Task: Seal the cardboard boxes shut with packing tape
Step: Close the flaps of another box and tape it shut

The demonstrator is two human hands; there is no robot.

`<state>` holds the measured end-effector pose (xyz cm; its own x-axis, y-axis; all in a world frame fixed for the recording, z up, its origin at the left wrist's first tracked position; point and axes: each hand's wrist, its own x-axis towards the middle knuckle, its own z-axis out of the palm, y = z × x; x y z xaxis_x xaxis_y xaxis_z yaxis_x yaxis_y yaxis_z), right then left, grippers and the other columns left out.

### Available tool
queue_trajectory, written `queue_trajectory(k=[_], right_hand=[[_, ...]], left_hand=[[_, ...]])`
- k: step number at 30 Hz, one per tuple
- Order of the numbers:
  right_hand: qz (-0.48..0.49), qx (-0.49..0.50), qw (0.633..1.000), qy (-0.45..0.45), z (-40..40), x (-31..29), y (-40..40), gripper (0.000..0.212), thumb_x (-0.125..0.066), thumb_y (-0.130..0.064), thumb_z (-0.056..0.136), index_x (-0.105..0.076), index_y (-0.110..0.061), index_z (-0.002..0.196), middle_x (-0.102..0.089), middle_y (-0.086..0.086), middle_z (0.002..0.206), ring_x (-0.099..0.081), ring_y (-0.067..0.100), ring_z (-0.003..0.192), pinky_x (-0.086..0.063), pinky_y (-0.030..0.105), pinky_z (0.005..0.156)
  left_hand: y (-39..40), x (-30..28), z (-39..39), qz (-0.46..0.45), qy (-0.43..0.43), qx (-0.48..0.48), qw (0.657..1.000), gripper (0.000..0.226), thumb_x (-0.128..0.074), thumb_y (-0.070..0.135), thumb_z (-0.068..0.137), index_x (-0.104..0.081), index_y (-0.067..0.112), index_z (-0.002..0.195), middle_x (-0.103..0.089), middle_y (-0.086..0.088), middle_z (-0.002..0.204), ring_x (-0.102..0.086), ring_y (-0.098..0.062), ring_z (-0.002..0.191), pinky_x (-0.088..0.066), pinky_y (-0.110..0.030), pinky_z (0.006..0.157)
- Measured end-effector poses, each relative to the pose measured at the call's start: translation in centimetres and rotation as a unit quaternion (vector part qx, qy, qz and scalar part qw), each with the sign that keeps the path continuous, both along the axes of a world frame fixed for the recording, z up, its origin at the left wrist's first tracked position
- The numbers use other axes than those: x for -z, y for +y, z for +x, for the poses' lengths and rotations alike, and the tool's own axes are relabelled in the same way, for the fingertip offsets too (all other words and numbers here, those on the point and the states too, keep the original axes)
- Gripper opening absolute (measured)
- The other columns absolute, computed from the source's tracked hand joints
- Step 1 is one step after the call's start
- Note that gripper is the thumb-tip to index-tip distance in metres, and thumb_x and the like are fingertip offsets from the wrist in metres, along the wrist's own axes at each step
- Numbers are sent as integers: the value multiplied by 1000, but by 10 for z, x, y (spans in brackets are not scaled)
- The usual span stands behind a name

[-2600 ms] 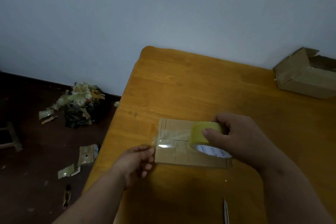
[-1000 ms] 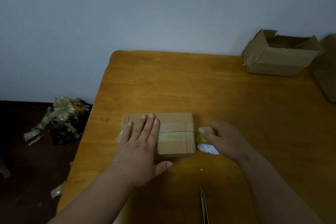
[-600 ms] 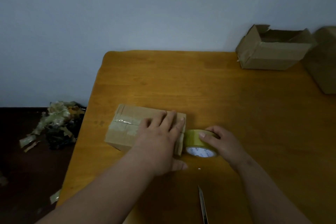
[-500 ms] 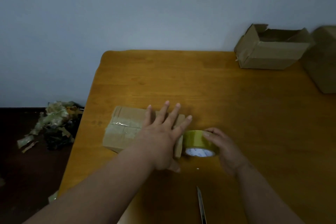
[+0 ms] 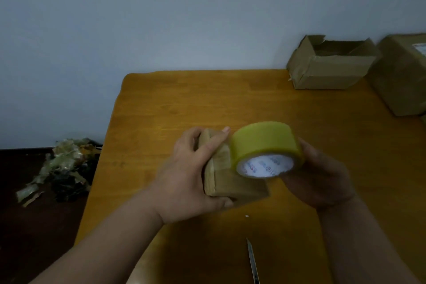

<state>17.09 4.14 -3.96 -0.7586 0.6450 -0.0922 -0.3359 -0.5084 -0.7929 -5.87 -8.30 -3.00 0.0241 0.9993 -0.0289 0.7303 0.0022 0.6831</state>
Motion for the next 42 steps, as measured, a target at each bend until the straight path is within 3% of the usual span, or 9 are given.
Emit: queue_trajectory(k=[6, 10, 14, 18, 26, 31, 34, 37, 42], right_hand=[[140, -24, 983, -118, -51, -46, -7, 40, -80, -53, 68, -65, -17, 79, -56, 8, 66, -54, 27, 71, -44, 36, 70], [246, -23, 948, -199, -51, -58, -10, 30, -73, -46, 65, -66, -18, 75, -57, 2, 64, -54, 17, 63, -41, 25, 57], [373, 18, 864, -337, -31, -63, 3, 46, -68, -62, 66, -64, -18, 76, -53, 3, 62, -52, 12, 56, -39, 20, 50], [409, 30, 820, -399, -28, -56, 3, 32, -70, -54, 68, -67, -23, 76, -61, 7, 68, -56, 12, 58, -40, 21, 51], [479, -25, 746, -461, -47, -45, 5, 42, -70, -48, 83, -56, -10, 69, -47, -2, 62, -41, 7, 55, -32, 21, 52], [466, -73, 736, -487, -64, -30, -2, 33, -66, -35, 89, -50, -14, 69, -45, 0, 67, -39, 13, 61, -29, 31, 59], [455, -111, 730, -497, -72, -25, -7, 29, -65, -31, 90, -53, -14, 70, -47, 0, 69, -40, 12, 62, -30, 30, 59], [442, -117, 744, -487, -72, -26, -8, 27, -66, -26, 90, -54, -20, 66, -48, -4, 66, -41, 8, 59, -31, 27, 57], [447, -108, 761, -457, -74, -27, -17, 13, -70, -29, 88, -65, -22, 78, -58, -4, 75, -49, 1, 63, -37, 21, 58]], left_hand=[[-23, 22, -10, -7, -120, -92, 988, 140, -88, 58, 50, 17, 60, 143, -9, 24, 141, -23, -2, 136, -29, -12, 108], [-47, 32, -23, -14, -120, -111, 986, 144, -88, 57, 52, 25, 59, 141, -3, 32, 142, -23, -4, 138, -35, -31, 114], [-66, 33, -40, -18, -99, -131, 986, 146, -90, 51, 55, 31, 61, 136, 7, 43, 139, -14, 7, 134, -28, -27, 114], [-70, 33, -43, -13, -109, -138, 984, 146, -91, 49, 54, 27, 60, 139, 2, 33, 147, -17, -2, 140, -31, -37, 116], [-82, 43, -49, -6, -81, -147, 986, 144, -91, 45, 56, 26, 62, 138, 6, 40, 143, -7, 28, 127, -30, -11, 103], [-89, 45, -57, -22, -84, -150, 985, 130, -90, 46, 59, 8, 65, 143, 0, 19, 154, -13, -9, 145, -39, -40, 113], [-91, 28, -63, -88, -10, -129, 988, 125, -87, 53, 61, 9, 69, 139, 17, 16, 157, 0, -21, 150, -29, -50, 117], [-77, -5, -55, -141, 213, -100, 962, 131, -72, 75, 60, 35, 56, 134, 48, 12, 147, 35, -23, 143, -1, -59, 118], [-31, -20, -18, -157, 316, -5, 936, 130, -62, 80, 65, 39, 43, 137, 33, 0, 157, 34, -30, 143, 14, -71, 108]])
